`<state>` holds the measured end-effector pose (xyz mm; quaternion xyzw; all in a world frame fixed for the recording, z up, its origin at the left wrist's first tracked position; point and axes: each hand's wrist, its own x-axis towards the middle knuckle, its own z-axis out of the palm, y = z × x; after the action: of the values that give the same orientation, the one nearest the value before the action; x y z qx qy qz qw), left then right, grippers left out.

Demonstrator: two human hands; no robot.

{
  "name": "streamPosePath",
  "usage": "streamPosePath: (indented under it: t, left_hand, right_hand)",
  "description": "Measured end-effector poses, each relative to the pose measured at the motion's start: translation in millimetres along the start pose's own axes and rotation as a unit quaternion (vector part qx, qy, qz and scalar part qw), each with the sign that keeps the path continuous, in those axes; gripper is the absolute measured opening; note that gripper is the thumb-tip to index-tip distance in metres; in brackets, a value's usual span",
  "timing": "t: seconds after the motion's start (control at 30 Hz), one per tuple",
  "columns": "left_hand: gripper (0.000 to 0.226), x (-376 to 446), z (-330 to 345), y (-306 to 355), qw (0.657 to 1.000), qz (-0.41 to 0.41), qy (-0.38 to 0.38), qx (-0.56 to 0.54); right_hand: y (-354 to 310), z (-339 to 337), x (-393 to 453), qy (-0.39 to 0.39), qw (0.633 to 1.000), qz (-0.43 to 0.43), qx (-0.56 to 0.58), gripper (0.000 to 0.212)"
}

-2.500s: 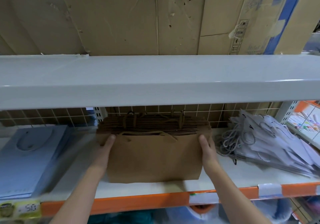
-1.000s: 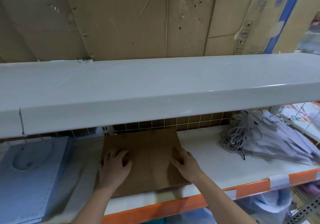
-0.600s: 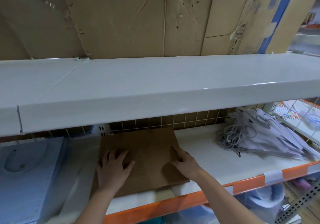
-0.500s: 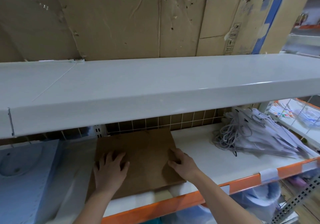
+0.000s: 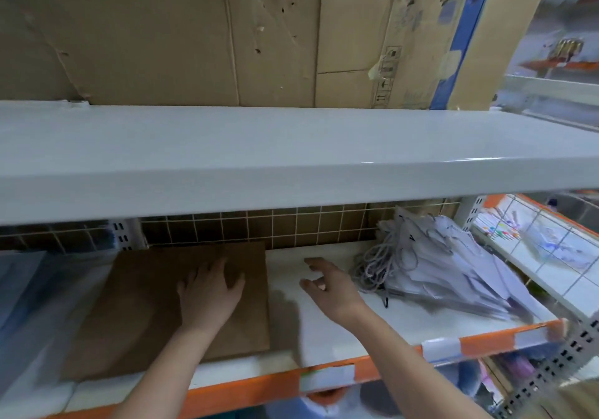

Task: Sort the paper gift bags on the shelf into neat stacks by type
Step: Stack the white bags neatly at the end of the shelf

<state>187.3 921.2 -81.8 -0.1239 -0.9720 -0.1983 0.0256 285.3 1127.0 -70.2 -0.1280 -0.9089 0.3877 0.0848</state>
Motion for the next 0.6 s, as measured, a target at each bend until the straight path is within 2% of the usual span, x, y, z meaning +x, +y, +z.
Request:
streamPosePath:
  t: [0.17, 0.3, 0.43, 0.53, 0.6]
  left_hand:
    - [0.063, -8, 31, 92, 0.997, 0.016, -0.036, -0.059]
    - [0.076, -15, 61, 157, 0.989, 0.003, -0.078, -0.125]
    - [0.075, -26, 85, 211, 0.983, -0.002, -0.082, -0.164]
    - [0.067, -25, 95, 239, 0.98, 0.004, -0.083, -0.18]
    - [0.071, -21, 102, 250, 0.971, 0.007, -0.103, -0.214]
  right_hand:
    - [46, -83, -2, 0.125, 0.992, -0.032, -0.006, 0.032]
    - [106, -142, 1, 0.243, 0.97, -0.009, 0.007, 0.024]
    - [160, -183, 2, 0.302, 0.953, 0.039, -0.009, 0.024]
    - [187, -205, 3, 0.309, 0.949, 0.057, -0.034, 0.038]
    - [204, -215, 5, 0.248, 0.96, 0.086, -0.1, 0.063]
